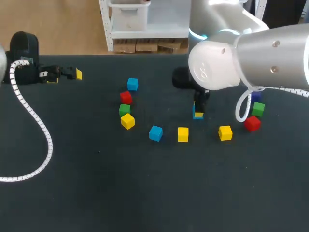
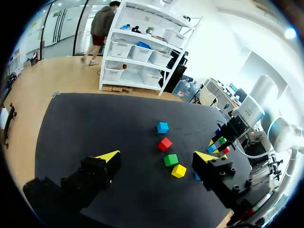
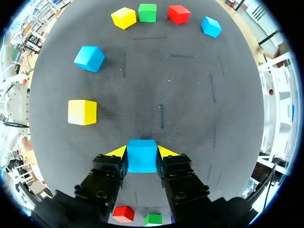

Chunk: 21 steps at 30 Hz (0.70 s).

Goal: Place the blue cubes, place green cubes on the blue cubes, place the yellow cubes on the green cubes, then place the red cubes on the yellow cubes, and place purple cube on the red cubes.

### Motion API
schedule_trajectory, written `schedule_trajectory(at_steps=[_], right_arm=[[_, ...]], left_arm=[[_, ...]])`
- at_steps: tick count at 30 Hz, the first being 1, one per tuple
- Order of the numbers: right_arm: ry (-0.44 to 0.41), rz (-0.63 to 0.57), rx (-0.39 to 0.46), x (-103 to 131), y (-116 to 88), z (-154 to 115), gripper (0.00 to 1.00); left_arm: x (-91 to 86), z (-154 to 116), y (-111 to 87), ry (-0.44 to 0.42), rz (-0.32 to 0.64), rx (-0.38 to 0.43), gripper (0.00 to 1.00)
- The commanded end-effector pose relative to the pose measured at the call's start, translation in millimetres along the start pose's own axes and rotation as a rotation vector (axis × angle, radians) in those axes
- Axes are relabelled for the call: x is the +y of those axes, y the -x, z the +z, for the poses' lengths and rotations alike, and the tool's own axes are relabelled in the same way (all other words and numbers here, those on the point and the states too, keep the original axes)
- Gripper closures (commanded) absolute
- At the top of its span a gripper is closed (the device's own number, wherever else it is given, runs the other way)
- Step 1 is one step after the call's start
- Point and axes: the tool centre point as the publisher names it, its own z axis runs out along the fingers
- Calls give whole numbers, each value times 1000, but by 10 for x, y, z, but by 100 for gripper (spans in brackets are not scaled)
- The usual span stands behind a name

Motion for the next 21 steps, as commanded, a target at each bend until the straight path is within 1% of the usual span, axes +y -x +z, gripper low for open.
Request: schedule_trajectory(at_steps=[1, 15, 16, 19, 20, 21], right_arm=[[4, 6, -2, -34, 8, 15, 100], [7, 31, -8, -128, 31, 55, 100], [8, 32, -8, -130, 33, 58, 90], [10, 34, -9, -132, 37, 65, 66], [12, 35, -9, -133, 39, 66, 37], [12, 35, -8, -134, 44, 69, 0]], left_arm=[[0, 0, 0, 0, 0, 0, 0], [0, 0, 0, 0, 0, 0, 0], [0, 0, 0, 0, 0, 0, 0], [0, 0, 0, 0, 0, 0, 0], [0, 0, 0, 0, 0, 0, 0], [0, 0, 0, 0, 0, 0, 0]])
